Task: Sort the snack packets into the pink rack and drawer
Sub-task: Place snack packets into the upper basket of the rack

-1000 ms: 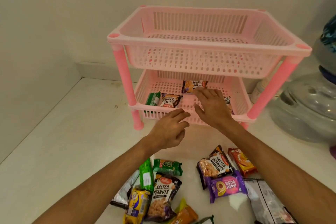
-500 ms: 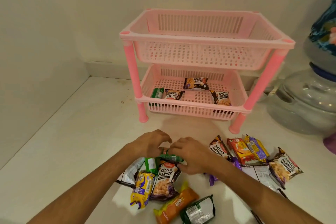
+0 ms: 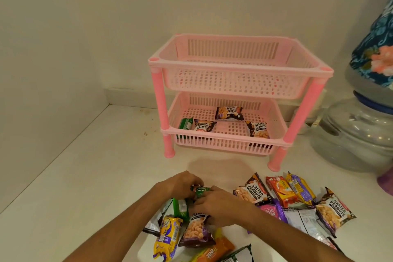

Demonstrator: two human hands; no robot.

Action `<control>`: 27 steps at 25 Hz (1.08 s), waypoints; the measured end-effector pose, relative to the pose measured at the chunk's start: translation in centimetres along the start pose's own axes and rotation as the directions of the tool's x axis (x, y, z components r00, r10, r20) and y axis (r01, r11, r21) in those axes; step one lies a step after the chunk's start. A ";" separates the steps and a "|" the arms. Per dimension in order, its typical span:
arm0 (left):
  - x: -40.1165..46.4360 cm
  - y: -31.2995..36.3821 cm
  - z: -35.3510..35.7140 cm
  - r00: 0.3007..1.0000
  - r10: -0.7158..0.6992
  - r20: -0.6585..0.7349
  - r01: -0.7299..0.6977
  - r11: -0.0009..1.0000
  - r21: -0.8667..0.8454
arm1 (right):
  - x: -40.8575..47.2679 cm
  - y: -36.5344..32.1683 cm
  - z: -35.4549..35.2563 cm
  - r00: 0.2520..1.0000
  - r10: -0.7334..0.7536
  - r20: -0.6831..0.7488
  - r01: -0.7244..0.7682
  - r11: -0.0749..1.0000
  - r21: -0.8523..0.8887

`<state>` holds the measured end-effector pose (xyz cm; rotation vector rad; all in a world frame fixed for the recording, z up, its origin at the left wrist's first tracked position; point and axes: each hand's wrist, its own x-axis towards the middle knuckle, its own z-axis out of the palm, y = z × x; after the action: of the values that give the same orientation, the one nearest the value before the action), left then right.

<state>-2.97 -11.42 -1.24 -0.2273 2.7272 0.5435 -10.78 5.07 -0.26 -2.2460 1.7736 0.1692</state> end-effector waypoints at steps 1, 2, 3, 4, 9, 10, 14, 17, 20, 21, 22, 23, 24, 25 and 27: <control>0.1 0.0 -0.2 1.000 -0.001 -0.013 0.002 1.000 0.014 | -0.4 0.5 -0.3 1.000 0.011 -0.019 -0.012 1.000 -0.020; 0.1 0.1 -0.7 0.999 -0.004 -0.037 0.005 1.000 0.028 | -0.8 1.1 -0.7 0.999 0.030 -0.035 -0.031 0.998 -0.048; 0.1 0.2 -1.4 0.997 -0.005 -0.076 0.008 0.999 0.032 | -1.2 1.8 -1.4 0.997 0.054 -0.052 -0.057 0.996 -0.074; -0.1 0.3 -2.3 0.992 -0.003 -0.128 0.005 1.000 0.013 | -1.6 2.4 -2.3 0.994 0.078 -0.080 -0.085 0.993 -0.085; -2.6 1.3 -9.8 0.849 -0.041 -0.527 -0.024 0.993 -0.116 | -4.4 5.8 -11.2 0.927 0.145 -0.346 -0.196 0.973 -0.118; -3.5 1.5 -11.5 0.774 -0.068 -0.630 -0.009 0.993 -0.118 | -5.0 6.1 -13.5 0.898 0.154 -0.412 -0.217 0.970 -0.110; -7.0 2.6 -17.9 0.444 -0.158 -0.882 -0.111 0.967 -0.229 | -7.4 5.6 -22.5 0.744 0.125 -0.656 -0.175 0.984 -0.012; -8.1 3.3 -22.1 0.228 -0.197 -0.953 -0.191 0.951 -0.242 | -8.5 5.2 -27.6 0.595 0.116 -0.795 -0.162 0.987 0.023; -7.9 3.3 -26.3 0.141 -0.239 -0.961 -0.196 0.944 -0.264 | -8.4 6.6 -30.9 0.403 0.250 -0.880 -0.275 0.951 0.144; -7.5 3.3 -27.6 0.142 -0.259 -0.955 -0.175 0.943 -0.281 | -8.0 7.4 -31.6 0.343 0.303 -0.889 -0.328 0.926 0.189; -7.0 3.3 -28.7 0.149 -0.269 -0.952 -0.138 0.947 -0.289 | -7.5 8.3 -32.2 0.292 0.356 -0.888 -0.382 0.894 0.233; -6.3 3.3 -29.7 0.159 -0.266 -0.951 -0.088 0.955 -0.282 | -6.9 9.3 -32.6 0.250 0.410 -0.877 -0.438 0.856 0.275; -5.5 3.3 -30.5 0.178 -0.256 -0.950 -0.033 0.964 -0.265 | -6.3 10.2 -33.0 0.218 0.466 -0.857 -0.495 0.810 0.315; -4.6 3.4 -31.1 0.209 -0.248 -0.946 0.018 0.968 -0.249 | -5.7 11.0 -33.2 0.196 0.523 -0.830 -0.548 0.760 0.350; -3.0 3.5 -32.0 0.287 -0.261 -0.922 0.102 0.965 -0.241 | -4.4 12.2 -33.4 0.180 0.622 -0.762 -0.634 0.665 0.394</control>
<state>-10.77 -20.71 28.78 -1.2980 3.7062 0.6612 -26.18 -2.87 31.08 -1.3841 3.1563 -1.0264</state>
